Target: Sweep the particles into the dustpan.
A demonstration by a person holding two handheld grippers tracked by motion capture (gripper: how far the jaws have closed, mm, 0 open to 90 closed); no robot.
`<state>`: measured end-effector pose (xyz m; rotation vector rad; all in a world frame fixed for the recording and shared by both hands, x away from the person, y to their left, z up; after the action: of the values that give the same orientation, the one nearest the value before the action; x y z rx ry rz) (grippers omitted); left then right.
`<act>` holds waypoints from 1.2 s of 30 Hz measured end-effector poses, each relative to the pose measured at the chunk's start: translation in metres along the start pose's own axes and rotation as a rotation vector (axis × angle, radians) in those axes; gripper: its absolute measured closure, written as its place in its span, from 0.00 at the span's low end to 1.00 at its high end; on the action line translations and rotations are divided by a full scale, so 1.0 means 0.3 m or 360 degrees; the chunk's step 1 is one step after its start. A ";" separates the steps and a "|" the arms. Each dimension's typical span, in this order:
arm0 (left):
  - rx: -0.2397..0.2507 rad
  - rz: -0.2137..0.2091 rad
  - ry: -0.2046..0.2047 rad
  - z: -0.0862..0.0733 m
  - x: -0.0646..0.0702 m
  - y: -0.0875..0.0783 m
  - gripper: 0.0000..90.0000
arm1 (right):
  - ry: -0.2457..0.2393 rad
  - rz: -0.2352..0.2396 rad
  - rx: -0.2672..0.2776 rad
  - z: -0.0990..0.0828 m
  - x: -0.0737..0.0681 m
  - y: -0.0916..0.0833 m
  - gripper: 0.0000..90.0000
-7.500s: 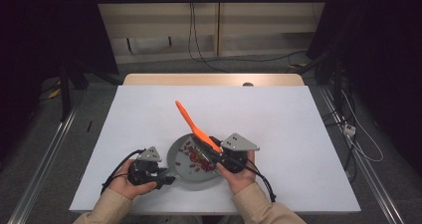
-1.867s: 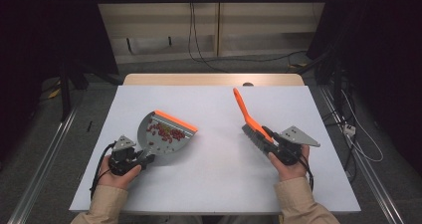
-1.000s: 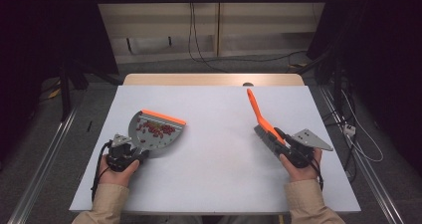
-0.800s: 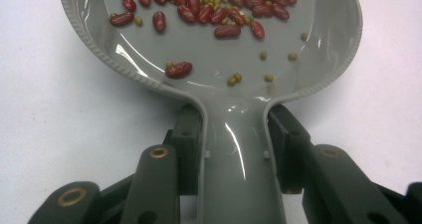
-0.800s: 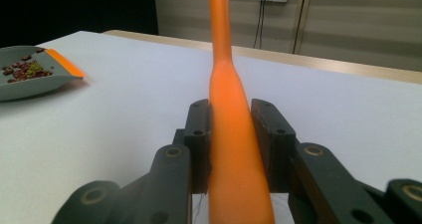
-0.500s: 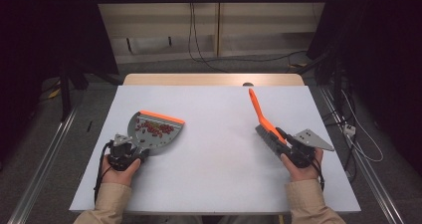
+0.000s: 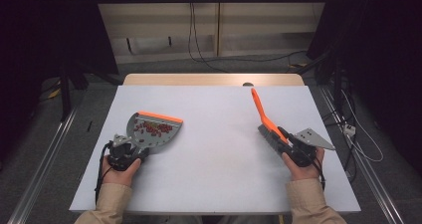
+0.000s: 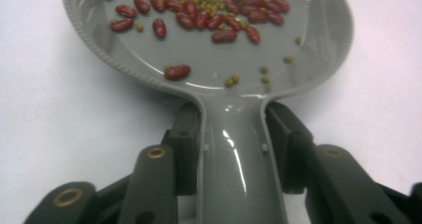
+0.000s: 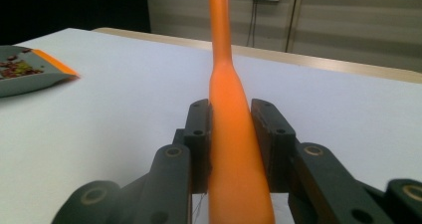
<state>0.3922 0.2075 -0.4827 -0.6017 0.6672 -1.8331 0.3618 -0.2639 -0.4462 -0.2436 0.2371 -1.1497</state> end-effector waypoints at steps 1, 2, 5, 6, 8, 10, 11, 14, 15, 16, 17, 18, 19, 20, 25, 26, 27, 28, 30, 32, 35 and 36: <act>0.0003 -0.0007 -0.0003 0.000 0.005 0.000 0.63 | 0.0004 -0.0009 -0.0002 0.000 0.006 0.001 0.79; -0.0008 -0.0015 0.0018 0.000 0.010 -0.003 0.63 | -0.0004 -0.0024 -0.0005 -0.001 0.010 0.002 0.79; -0.0003 -0.0037 0.0013 -0.002 0.020 -0.005 0.62 | -0.0016 -0.0064 -0.0013 -0.005 0.026 0.002 0.79; -0.0001 -0.0046 0.0004 -0.002 0.022 -0.004 0.61 | -0.0022 -0.0076 -0.0013 -0.005 0.030 0.001 0.79; 0.0006 -0.0058 -0.0005 0.000 0.026 -0.005 0.60 | -0.0047 -0.0109 -0.0019 -0.006 0.037 -0.001 0.79; 0.0003 -0.0071 0.0007 -0.001 0.029 -0.006 0.58 | -0.0074 -0.0140 -0.0036 -0.009 0.044 -0.001 0.79; 0.0000 -0.0079 0.0011 -0.001 0.031 -0.007 0.58 | -0.0098 -0.0168 -0.0049 -0.013 0.046 0.001 0.79; 0.0016 -0.0101 -0.0002 0.000 0.036 -0.014 0.56 | -0.0141 -0.0201 -0.0091 -0.030 0.047 0.006 0.79; 0.0021 -0.0106 0.0003 0.001 0.036 -0.017 0.55 | -0.0142 -0.0208 -0.0096 -0.035 0.044 0.008 0.79; 0.0022 -0.0107 -0.0006 0.001 0.036 -0.021 0.54 | -0.0141 -0.0212 -0.0093 -0.036 0.040 0.008 0.79; 0.0035 -0.0124 -0.0012 0.002 0.037 -0.025 0.53 | -0.0140 -0.0197 -0.0095 -0.037 0.034 0.010 0.79; 0.0038 -0.0130 -0.0014 0.001 0.039 -0.028 0.50 | -0.0134 -0.0195 -0.0095 -0.039 0.027 0.012 0.79; 0.0040 -0.0137 0.0000 0.000 0.041 -0.034 0.49 | -0.0119 -0.0196 -0.0091 -0.040 0.023 0.013 0.79; 0.0054 -0.0149 -0.0007 -0.001 0.043 -0.037 0.48 | -0.0110 -0.0184 -0.0085 -0.042 0.014 0.015 0.78; 0.0069 -0.0189 -0.0014 -0.004 0.053 -0.050 0.46 | -0.0047 -0.0162 -0.0063 -0.046 -0.014 0.023 0.77; 0.0074 -0.0193 -0.0013 -0.004 0.053 -0.052 0.44 | -0.0038 -0.0153 -0.0063 -0.048 -0.021 0.024 0.77; 0.0076 -0.0187 -0.0009 -0.003 0.056 -0.051 0.44 | -0.0039 -0.0159 -0.0068 -0.048 -0.028 0.025 0.77; 0.0076 -0.0192 -0.0011 -0.002 0.057 -0.051 0.43 | -0.0037 -0.0158 -0.0069 -0.049 -0.032 0.025 0.77; 0.0076 -0.0203 -0.0003 -0.003 0.057 -0.050 0.42 | -0.0030 -0.0161 -0.0063 -0.049 -0.030 0.023 0.77; 0.0070 -0.0210 -0.0007 0.000 0.059 -0.050 0.40 | -0.0003 -0.0151 -0.0055 -0.049 -0.025 0.021 0.77; 0.0064 -0.0233 0.0005 0.000 0.061 -0.049 0.39 | 0.0008 -0.0144 -0.0060 -0.054 -0.024 0.017 0.77; 0.0062 -0.0236 0.0005 -0.001 0.063 -0.050 0.39 | 0.0001 -0.0140 -0.0063 -0.054 -0.027 0.018 0.76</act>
<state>0.3760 0.1942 -0.4708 -0.6369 0.6014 -1.9801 0.3582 -0.2555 -0.4627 -0.2908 0.2517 -1.2333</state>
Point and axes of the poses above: each handheld gripper's, and its own axes: y roughly forward along the jaws, z roughly out of its top, x roughly to its right, the point moved 5 cm from there along y, roughly forward along the jaws, and after that the axes turned 4 degrees about z, right-handed, at the moved point
